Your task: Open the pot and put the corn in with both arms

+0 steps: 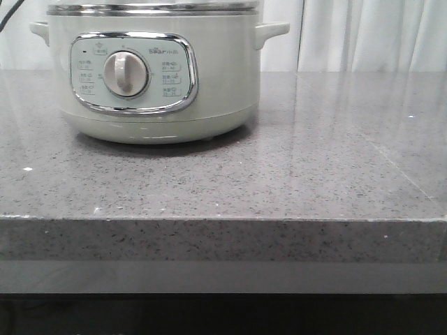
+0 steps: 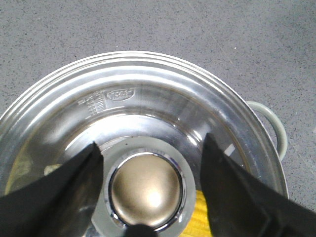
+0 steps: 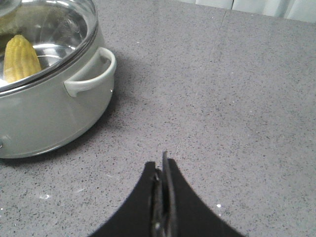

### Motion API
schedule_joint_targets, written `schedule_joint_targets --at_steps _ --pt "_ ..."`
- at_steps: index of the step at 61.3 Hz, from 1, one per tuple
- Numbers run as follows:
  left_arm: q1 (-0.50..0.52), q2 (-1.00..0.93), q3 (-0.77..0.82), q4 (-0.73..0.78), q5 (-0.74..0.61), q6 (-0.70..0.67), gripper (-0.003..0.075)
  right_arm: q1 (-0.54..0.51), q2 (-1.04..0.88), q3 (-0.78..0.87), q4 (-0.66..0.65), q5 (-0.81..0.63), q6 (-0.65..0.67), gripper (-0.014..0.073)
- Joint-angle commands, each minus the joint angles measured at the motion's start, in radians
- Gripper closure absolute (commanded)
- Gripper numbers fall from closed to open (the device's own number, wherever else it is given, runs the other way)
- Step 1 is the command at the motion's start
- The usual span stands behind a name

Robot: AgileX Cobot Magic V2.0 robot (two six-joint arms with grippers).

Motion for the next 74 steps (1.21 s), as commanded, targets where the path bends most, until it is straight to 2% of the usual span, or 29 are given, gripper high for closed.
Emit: schedule_joint_targets --at_steps 1,12,17,27,36,41,60,74 --pt "-0.007 -0.078 -0.035 -0.025 -0.022 -0.008 0.0239 -0.005 -0.017 -0.026 -0.001 -0.077 -0.001 0.0714" --pt "-0.007 -0.129 -0.038 -0.017 -0.046 -0.008 0.0229 -0.005 -0.017 -0.026 -0.001 -0.078 -0.001 0.0714" --pt "-0.007 -0.147 -0.038 -0.017 -0.059 -0.008 0.0267 -0.005 -0.017 -0.026 -0.001 -0.078 -0.001 0.0714" --pt "-0.007 -0.156 -0.038 -0.017 -0.061 -0.008 0.0438 -0.005 -0.017 -0.026 -0.001 -0.078 -0.001 0.0714" --pt "-0.007 -0.156 -0.038 -0.016 -0.061 -0.008 0.0653 -0.005 -0.017 -0.026 -0.001 -0.075 -0.001 0.0714" --pt "-0.007 -0.156 -0.038 -0.016 -0.060 -0.008 0.0741 -0.005 -0.017 -0.026 -0.001 -0.075 -0.001 0.0714" --pt "-0.007 -0.167 -0.038 0.010 -0.025 -0.006 0.0741 -0.007 -0.017 -0.026 -0.001 -0.130 0.026 0.0714" --pt "-0.007 -0.271 0.049 0.075 -0.029 -0.006 0.0741 -0.105 -0.047 -0.002 -0.001 -0.175 0.056 0.0714"
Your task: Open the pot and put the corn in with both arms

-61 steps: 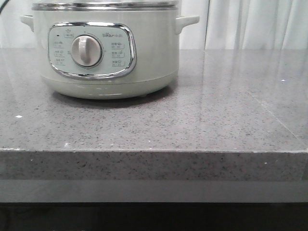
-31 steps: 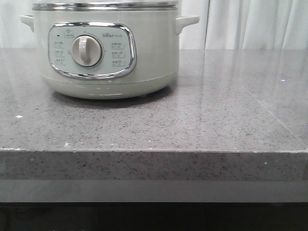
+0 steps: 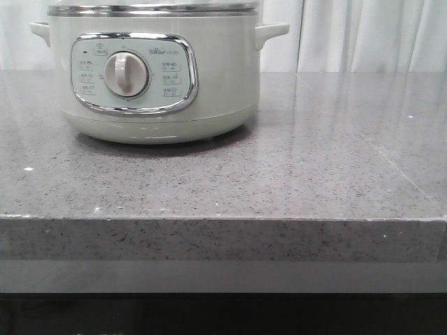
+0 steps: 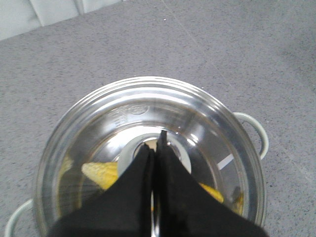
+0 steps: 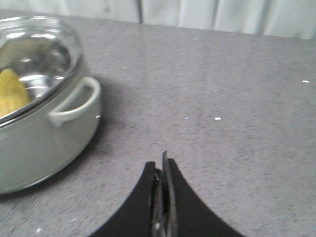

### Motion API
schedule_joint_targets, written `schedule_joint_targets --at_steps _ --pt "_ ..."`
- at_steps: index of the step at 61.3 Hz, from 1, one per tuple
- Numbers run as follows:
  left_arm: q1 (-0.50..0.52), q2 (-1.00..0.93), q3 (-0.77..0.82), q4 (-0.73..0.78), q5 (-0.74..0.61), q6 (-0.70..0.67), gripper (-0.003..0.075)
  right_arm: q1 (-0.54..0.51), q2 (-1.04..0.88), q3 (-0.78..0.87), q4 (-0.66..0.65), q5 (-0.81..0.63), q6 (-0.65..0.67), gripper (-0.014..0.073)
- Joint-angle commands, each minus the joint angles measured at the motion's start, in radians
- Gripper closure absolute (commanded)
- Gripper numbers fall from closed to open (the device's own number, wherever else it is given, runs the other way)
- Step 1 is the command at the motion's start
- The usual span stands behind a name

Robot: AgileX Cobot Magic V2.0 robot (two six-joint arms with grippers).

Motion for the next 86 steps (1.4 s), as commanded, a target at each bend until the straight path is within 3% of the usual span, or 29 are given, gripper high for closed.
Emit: schedule_joint_targets --at_steps 1,8,16,30,40,51,67,86 --pt "-0.007 -0.111 0.024 0.007 -0.031 -0.002 0.0741 -0.040 -0.042 -0.003 -0.001 -0.102 0.007 0.0714" --pt "-0.007 -0.204 0.150 0.016 -0.106 0.015 0.0741 -0.053 -0.126 0.086 -0.001 -0.179 0.007 0.0714" --pt "-0.007 -0.351 0.362 0.027 -0.282 0.030 0.0741 -0.052 -0.231 0.194 -0.001 -0.250 0.007 0.0714" --pt "-0.007 -0.691 0.928 0.055 -0.654 0.032 0.0741 -0.052 -0.398 0.345 -0.001 -0.353 0.007 0.0714" --pt "-0.007 -0.956 1.312 0.060 -0.860 0.032 0.0741 -0.052 -0.448 0.382 -0.001 -0.341 0.007 0.0714" --pt "-0.007 -1.214 1.599 0.057 -0.932 0.032 0.0741 -0.052 -0.461 0.408 -0.001 -0.339 0.007 0.0714" --pt "-0.007 -1.504 1.804 0.029 -0.953 0.028 0.0741 -0.052 -0.474 0.425 -0.001 -0.339 0.007 0.0714" --pt "-0.007 -1.571 1.825 0.028 -0.957 0.028 0.0741 -0.052 -0.474 0.425 -0.001 -0.337 0.007 0.0714"
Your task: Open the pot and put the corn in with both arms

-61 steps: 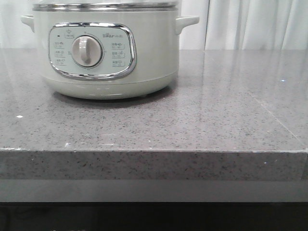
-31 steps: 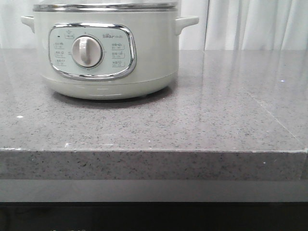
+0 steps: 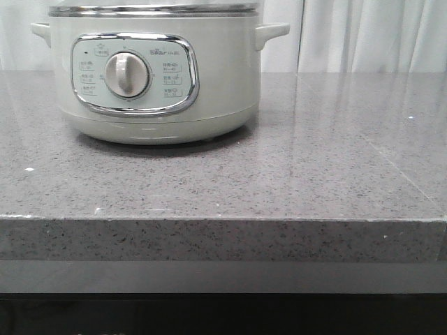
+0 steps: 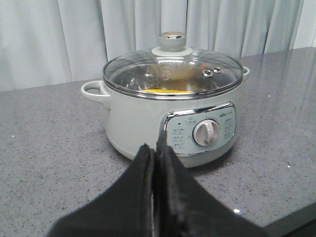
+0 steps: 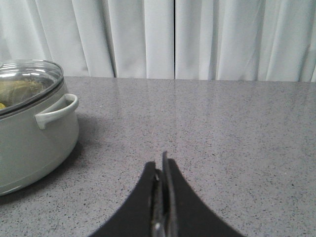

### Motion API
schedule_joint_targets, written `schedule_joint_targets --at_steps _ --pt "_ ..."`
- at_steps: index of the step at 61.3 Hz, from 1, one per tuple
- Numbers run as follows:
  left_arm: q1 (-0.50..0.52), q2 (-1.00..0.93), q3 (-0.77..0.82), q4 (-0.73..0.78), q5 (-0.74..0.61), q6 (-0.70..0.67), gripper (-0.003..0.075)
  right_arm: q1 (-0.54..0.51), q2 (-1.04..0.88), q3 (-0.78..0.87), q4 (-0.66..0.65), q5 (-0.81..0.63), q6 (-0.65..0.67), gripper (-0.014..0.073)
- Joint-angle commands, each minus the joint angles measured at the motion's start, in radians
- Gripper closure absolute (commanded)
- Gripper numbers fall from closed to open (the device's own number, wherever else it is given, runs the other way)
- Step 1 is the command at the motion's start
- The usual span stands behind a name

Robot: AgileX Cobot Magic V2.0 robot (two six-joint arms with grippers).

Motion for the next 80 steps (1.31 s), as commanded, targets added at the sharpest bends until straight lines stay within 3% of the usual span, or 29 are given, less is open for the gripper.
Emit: schedule_joint_targets --at_steps 1,31,42,58,64,80 --pt "-0.007 0.010 -0.024 -0.013 -0.084 -0.005 0.0741 -0.005 0.002 -0.028 -0.001 -0.082 0.001 0.0714" --pt "-0.007 0.010 -0.024 -0.013 -0.084 -0.005 0.0741 -0.005 0.002 -0.028 -0.001 -0.082 0.001 0.0714" --pt "0.003 -0.017 0.019 0.063 -0.131 -0.005 0.0741 -0.005 0.002 -0.028 -0.001 -0.082 0.001 0.0714" --pt "0.201 -0.230 0.232 0.019 -0.179 -0.005 0.0741 -0.005 0.002 -0.028 -0.001 -0.082 0.001 0.0714" --pt "0.267 -0.227 0.295 0.008 -0.189 -0.005 0.0741 -0.005 0.002 -0.028 -0.001 -0.082 0.001 0.0714" --pt "0.336 -0.234 0.458 0.005 -0.287 -0.005 0.0741 -0.005 0.002 -0.028 -0.001 -0.083 0.001 0.0714"
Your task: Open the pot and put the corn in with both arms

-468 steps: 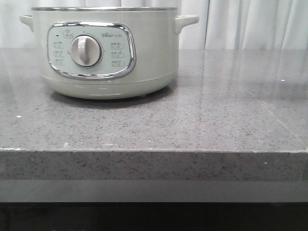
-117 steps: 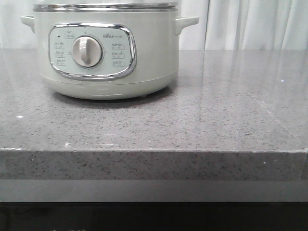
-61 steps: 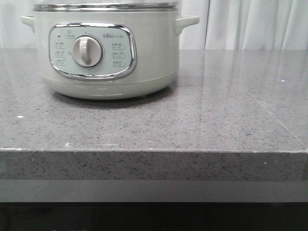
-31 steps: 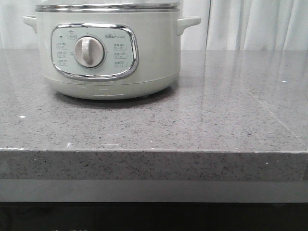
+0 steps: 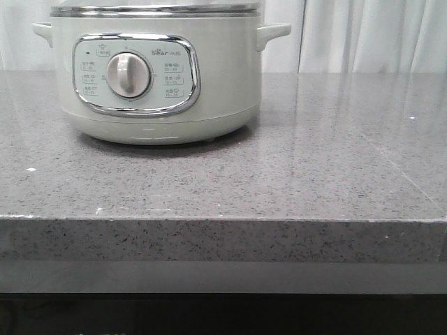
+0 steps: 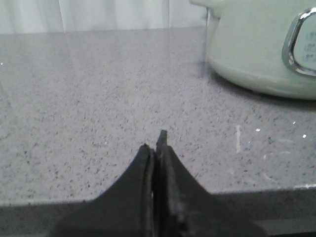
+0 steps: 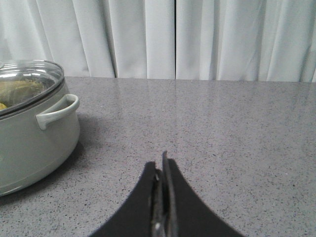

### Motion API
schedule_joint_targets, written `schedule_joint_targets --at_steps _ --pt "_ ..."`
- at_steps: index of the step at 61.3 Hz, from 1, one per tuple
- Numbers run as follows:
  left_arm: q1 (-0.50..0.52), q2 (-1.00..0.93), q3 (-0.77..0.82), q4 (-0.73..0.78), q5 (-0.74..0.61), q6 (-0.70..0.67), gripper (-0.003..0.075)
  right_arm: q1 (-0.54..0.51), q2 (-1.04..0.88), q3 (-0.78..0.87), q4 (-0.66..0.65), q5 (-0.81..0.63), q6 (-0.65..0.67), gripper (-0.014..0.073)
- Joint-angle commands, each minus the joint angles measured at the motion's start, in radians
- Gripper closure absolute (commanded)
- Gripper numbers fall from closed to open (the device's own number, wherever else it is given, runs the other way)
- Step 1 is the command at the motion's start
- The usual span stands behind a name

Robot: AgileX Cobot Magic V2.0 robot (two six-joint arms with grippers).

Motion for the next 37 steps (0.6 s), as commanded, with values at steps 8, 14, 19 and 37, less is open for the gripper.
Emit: schedule_joint_targets --at_steps 8,14,19,37 --pt "0.004 -0.016 0.021 -0.015 -0.136 -0.005 0.0741 -0.005 0.002 -0.028 -0.001 -0.083 0.001 0.0714" --pt "0.004 -0.016 0.021 -0.015 -0.144 -0.005 0.0741 -0.005 0.002 -0.028 -0.001 -0.083 0.001 0.0714" --pt "0.004 -0.016 0.021 -0.015 -0.144 -0.005 0.0741 -0.005 0.002 -0.028 -0.001 -0.083 0.001 0.0714" --pt "0.004 -0.016 0.021 -0.015 -0.144 -0.005 0.0741 -0.005 0.002 -0.028 -0.001 -0.083 0.001 0.0714"
